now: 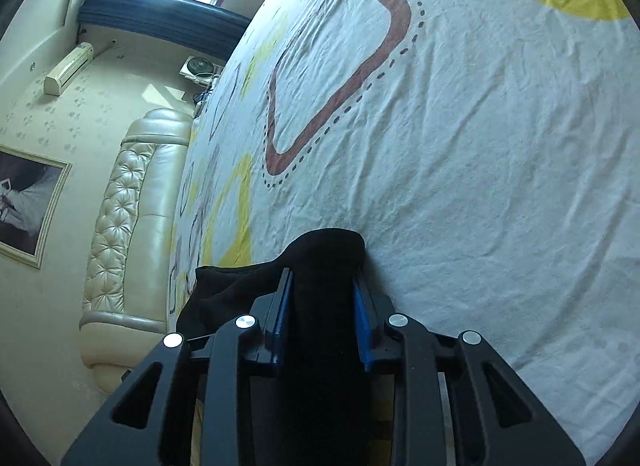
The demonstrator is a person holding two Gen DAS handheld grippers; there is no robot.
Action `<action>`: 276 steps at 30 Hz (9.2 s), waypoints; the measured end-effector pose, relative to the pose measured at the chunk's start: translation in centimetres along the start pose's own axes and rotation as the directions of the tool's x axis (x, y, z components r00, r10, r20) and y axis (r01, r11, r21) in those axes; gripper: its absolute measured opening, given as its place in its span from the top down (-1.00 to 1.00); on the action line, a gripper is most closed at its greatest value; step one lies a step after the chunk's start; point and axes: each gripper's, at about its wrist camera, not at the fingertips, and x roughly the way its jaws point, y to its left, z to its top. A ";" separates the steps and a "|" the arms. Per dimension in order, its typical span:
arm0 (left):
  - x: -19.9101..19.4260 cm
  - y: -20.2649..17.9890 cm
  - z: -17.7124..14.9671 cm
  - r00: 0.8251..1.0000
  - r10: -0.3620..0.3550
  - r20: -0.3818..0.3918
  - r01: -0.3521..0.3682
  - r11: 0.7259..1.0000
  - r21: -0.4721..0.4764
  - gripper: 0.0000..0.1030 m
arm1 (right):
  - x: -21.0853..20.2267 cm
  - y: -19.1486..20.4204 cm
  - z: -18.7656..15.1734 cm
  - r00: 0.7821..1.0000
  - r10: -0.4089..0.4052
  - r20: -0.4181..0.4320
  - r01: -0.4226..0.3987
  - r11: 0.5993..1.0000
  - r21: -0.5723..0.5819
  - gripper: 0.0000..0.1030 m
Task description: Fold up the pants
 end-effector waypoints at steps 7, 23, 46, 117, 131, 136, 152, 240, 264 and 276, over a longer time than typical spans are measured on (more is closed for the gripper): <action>0.0 -0.1 0.0 1.000 -0.005 -0.003 0.005 1.000 -0.004 -0.87 | -2.1 -0.8 -3.7 0.990 0.051 -0.135 -0.050 0.999 0.006 -0.21; -1.3 0.1 0.3 0.998 -0.058 0.001 0.058 0.998 0.023 -0.87 | -6.4 0.3 -8.4 0.991 -0.132 0.037 0.134 0.989 -0.058 -0.32; -4.7 11.6 7.9 0.982 -0.186 -0.019 0.183 0.979 -0.090 -0.87 | -4.1 10.3 -15.6 0.971 -0.166 0.172 0.215 0.918 -0.332 -0.43; -1.5 -27.1 -14.1 0.949 -0.248 -0.197 0.314 0.660 0.683 -0.70 | -6.6 5.6 -12.2 0.987 0.005 0.160 0.008 0.997 -0.082 -0.43; -1.6 -8.8 -3.8 1.000 -0.022 0.001 0.020 0.937 0.348 -0.75 | 0.9 8.6 -9.8 0.998 -0.028 -0.051 0.020 0.989 -0.144 -0.43; 0.2 -8.9 -4.9 0.998 -0.002 -0.056 0.022 0.933 0.360 -0.75 | 2.6 8.7 -9.6 0.996 -0.039 -0.078 0.027 0.990 -0.140 -0.40; 3.0 -7.5 -5.7 0.988 0.005 -0.152 0.044 0.948 0.314 -0.78 | -1.8 5.0 -10.5 0.999 -0.013 -0.042 0.008 0.995 -0.099 0.83; 7.1 -10.5 -9.7 0.863 -0.288 -0.415 0.356 0.929 0.097 0.34 | -4.0 -2.2 -11.6 0.989 0.098 -0.111 -0.104 0.993 -0.049 0.08; 2.6 -4.9 -7.3 0.906 -0.263 -0.332 0.314 0.943 0.110 0.25 | 1.5 2.4 -11.9 0.969 0.124 -0.214 -0.153 0.980 -0.125 0.07; 0.4 -3.6 -3.5 0.914 -0.351 -0.204 0.390 0.899 0.200 -0.77 | -0.3 0.7 -7.2 0.972 0.203 -0.120 -0.212 0.975 -0.068 -0.53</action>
